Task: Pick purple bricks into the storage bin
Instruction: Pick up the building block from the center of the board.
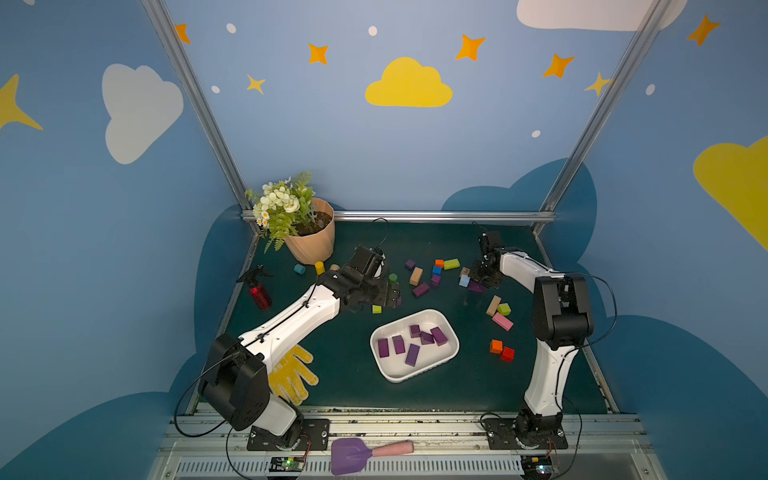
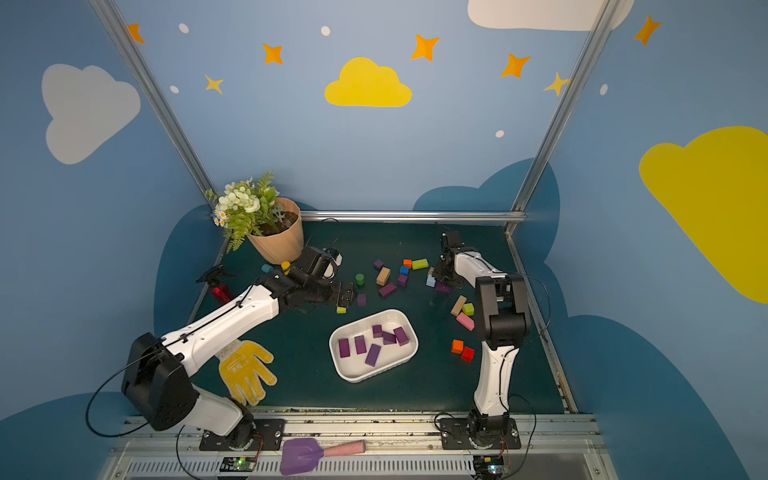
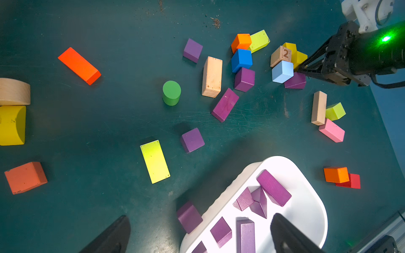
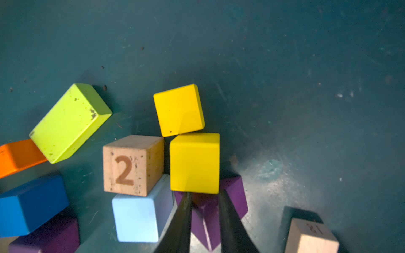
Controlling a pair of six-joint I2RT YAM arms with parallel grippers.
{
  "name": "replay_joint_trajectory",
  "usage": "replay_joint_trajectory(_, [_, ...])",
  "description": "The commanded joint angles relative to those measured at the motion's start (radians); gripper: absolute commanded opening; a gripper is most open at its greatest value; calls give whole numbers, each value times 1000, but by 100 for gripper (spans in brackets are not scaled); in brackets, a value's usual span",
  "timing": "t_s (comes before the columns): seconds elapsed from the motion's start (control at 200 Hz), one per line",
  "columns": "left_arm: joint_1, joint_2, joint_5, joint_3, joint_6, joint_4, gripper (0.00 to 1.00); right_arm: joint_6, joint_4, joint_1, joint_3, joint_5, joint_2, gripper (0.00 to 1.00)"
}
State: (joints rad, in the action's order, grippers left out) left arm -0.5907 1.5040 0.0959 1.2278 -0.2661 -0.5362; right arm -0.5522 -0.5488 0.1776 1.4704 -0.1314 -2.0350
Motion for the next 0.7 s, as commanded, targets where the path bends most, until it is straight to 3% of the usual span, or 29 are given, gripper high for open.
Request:
replay_joint_trajectory(0.0, [3, -10, -7, 19, 6, -14, 100, 3, -64, 14, -36, 5, 31, 24])
replay_joint_trajectory(0.38, [3, -24, -19, 15, 8, -10, 100, -4, -113, 50, -155, 15, 141, 24])
replay_joint_trajectory(0.691, [1, -34, -30, 10, 7, -8, 100, -35, -141, 161, -276, 18, 280, 22])
